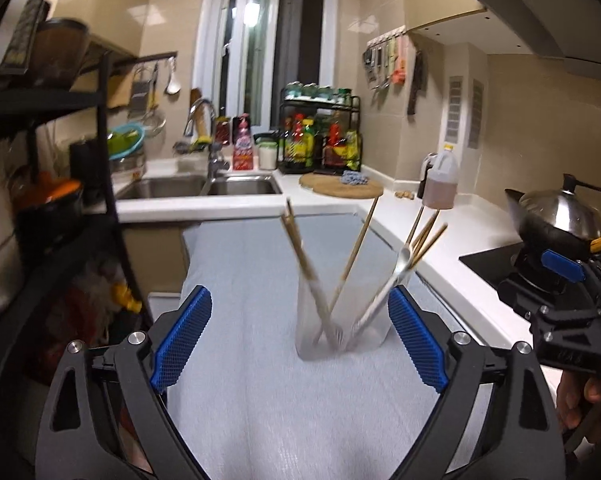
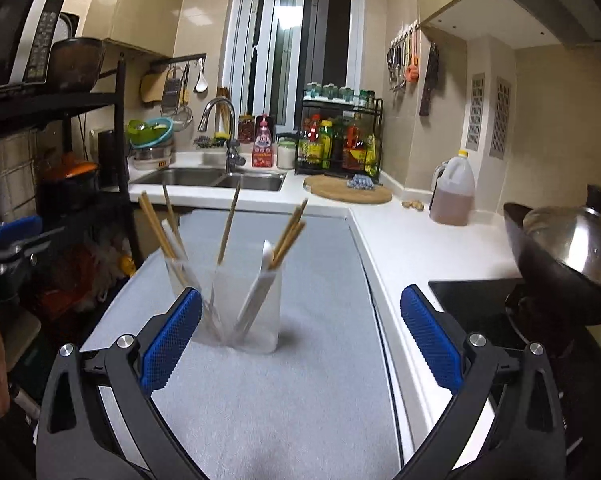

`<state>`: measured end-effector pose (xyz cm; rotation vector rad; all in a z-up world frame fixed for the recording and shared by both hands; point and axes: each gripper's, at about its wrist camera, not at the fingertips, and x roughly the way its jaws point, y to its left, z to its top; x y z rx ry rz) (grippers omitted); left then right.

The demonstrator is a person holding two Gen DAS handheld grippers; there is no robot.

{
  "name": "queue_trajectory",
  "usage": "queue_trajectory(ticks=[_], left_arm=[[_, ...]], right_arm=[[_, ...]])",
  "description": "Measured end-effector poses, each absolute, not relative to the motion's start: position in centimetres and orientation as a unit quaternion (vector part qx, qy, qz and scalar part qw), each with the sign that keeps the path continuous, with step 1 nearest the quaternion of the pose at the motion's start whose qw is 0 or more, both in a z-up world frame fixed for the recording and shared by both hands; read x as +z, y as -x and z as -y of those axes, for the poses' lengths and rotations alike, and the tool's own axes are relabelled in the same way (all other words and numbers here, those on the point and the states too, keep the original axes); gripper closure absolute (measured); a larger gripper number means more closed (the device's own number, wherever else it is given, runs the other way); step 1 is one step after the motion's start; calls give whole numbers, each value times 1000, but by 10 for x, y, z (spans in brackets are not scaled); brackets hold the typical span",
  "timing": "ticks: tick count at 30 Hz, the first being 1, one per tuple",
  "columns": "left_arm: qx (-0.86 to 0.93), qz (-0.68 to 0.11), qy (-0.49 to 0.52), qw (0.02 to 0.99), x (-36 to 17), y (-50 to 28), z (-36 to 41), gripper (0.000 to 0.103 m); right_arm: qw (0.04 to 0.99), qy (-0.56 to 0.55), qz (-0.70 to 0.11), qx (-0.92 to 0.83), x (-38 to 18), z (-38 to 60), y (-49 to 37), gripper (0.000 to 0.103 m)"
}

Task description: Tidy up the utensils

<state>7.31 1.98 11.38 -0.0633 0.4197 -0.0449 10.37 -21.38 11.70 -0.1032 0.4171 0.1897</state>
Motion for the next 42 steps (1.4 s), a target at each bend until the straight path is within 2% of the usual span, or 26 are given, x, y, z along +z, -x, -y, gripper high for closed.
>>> queue_trajectory(ticks=[5,7,12,42], left_arm=[[-8,-238,72,968,84,-78,-16,14],[0,-244,58,968,79,-83,-10,10],[11,-239,47,970,76,-81,-9,8],[15,-236,43,971,67,-77,-10,8]], right_arm=[[970,43,-216,101,104,213,-102,5],[970,46,-215,105,102,212,-101,5],[972,19,-210,103,98,216,-99,5],[972,23,-216,88,87,211,-100,5]])
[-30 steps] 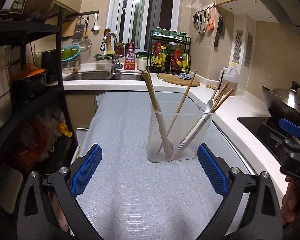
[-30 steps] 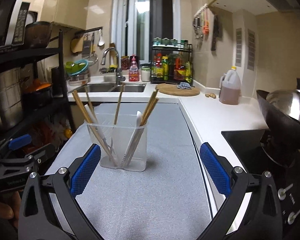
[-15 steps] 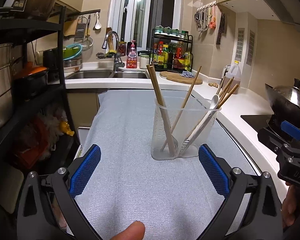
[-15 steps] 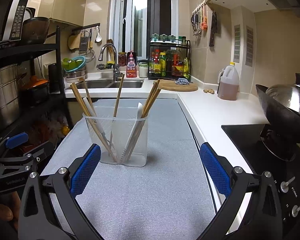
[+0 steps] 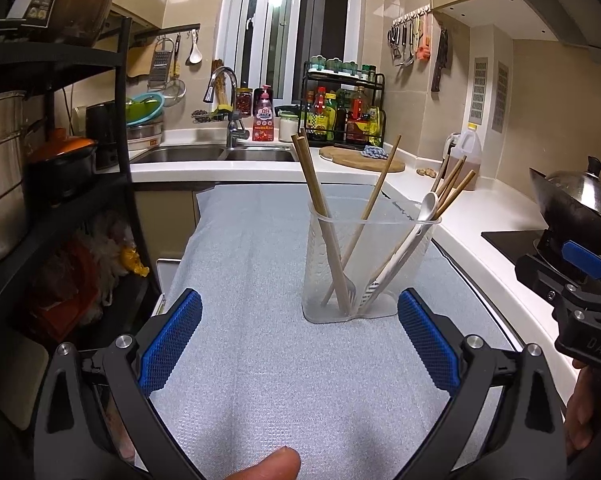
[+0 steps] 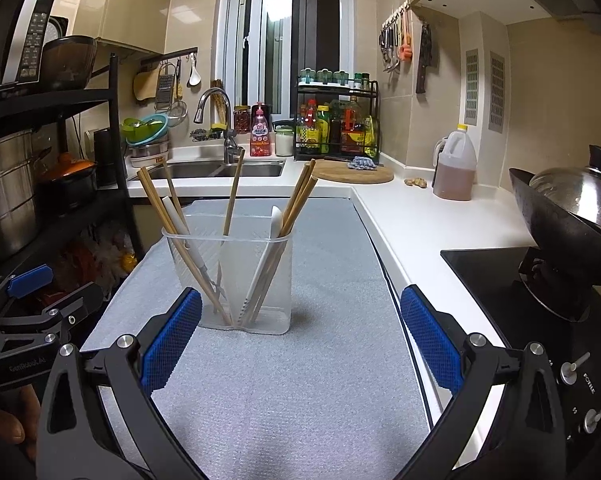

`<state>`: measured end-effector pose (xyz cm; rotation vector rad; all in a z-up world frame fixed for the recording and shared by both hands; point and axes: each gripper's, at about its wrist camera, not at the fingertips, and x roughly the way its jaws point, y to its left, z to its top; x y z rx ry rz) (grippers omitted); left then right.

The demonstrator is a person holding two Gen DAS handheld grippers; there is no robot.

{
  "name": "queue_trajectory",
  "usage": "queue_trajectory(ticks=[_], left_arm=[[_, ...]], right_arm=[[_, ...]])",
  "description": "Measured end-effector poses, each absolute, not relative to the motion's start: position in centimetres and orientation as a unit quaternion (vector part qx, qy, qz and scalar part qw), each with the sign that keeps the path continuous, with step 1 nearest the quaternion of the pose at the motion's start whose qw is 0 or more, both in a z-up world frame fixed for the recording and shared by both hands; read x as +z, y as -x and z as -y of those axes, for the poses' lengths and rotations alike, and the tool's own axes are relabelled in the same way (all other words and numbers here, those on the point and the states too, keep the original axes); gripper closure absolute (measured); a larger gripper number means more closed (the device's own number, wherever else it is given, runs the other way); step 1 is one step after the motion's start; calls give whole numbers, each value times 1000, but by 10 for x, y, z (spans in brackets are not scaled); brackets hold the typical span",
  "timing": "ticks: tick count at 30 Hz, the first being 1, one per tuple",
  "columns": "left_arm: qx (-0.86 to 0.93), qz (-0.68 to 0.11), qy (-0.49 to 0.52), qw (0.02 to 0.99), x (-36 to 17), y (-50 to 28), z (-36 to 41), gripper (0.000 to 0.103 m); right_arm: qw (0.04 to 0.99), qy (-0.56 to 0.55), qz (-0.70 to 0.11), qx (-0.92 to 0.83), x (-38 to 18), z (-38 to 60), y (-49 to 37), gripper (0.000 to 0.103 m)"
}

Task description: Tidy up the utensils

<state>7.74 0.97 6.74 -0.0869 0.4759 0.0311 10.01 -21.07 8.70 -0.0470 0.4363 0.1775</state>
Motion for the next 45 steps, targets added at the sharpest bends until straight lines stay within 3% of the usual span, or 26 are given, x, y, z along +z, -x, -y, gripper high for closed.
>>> queue_trajectory(ticks=[45], left_arm=[[7,-223,26,975,71,-75,-1,8]], right_arm=[[971,26,-220,88,88,211,-101,5]])
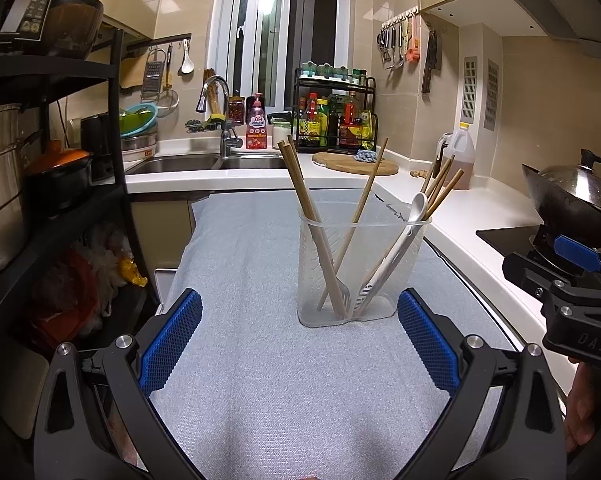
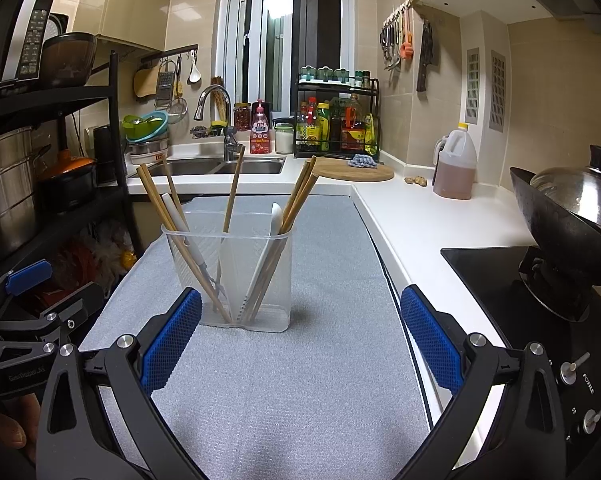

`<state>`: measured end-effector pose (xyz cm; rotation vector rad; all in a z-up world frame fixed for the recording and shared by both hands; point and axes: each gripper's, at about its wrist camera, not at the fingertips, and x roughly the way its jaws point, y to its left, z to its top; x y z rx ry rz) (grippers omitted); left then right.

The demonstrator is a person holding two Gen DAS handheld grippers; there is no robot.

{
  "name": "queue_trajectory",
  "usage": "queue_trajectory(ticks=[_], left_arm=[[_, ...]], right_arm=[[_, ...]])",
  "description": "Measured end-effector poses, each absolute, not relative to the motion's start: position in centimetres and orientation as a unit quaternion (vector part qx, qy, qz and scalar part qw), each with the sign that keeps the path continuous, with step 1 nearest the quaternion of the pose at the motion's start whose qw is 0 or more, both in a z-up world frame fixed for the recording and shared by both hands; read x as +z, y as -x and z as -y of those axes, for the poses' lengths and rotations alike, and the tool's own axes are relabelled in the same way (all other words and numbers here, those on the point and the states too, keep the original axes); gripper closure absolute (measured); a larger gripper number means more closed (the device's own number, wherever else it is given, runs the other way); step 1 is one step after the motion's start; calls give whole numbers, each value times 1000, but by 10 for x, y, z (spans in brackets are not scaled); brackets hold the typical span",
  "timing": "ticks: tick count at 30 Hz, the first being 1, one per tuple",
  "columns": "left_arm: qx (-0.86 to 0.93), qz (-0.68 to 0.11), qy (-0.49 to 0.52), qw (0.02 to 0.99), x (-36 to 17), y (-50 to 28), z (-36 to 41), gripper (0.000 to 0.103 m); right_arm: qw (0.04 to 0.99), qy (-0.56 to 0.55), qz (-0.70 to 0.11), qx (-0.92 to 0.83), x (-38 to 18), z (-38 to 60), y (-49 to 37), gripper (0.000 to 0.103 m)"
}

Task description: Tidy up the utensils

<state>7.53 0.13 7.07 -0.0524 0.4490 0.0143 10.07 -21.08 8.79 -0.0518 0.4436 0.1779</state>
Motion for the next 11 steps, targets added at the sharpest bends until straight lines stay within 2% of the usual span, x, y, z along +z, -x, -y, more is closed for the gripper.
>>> queue_trajectory(ticks=[11], left_arm=[[13,-228,31,973,72,-76,-3,8]], right_arm=[[971,26,-220,87,87,211,-101,5]])
